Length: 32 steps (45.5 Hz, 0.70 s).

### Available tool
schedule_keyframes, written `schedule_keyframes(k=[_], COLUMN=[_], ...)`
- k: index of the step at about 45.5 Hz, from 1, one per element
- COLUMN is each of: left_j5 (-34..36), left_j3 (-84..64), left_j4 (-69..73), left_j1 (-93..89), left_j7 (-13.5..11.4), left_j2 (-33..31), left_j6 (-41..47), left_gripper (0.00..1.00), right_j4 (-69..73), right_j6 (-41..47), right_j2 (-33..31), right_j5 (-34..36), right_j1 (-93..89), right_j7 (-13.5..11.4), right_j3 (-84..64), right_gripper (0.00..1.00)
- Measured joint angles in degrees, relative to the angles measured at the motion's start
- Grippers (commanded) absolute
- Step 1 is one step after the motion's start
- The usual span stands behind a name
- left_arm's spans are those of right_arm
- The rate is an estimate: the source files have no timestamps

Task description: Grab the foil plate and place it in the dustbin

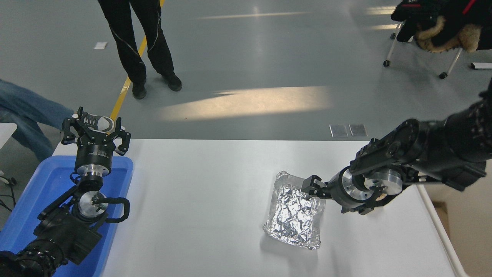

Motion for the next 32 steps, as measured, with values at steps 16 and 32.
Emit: schedule_keyframes(k=[16,32], left_j5=[0.0,0.0], left_j3=[0.0,0.0], left_j4=[0.0,0.0], left_j1=[0.0,0.0], left_j7=[0.0,0.0], left_j2=[0.0,0.0], left_j6=[0.0,0.0], left_gripper=[0.99,0.99], right_j4=[-10.1,-15.1], right_j6=[-4.4,-6.2], right_j2=[2.7,3.7], right_j5=[-1.9,-5.3], right_j1=[-11.9,-16.2], right_j7=[0.0,0.0], right_j3=[4.3,5.2], right_gripper=[0.9,0.9])
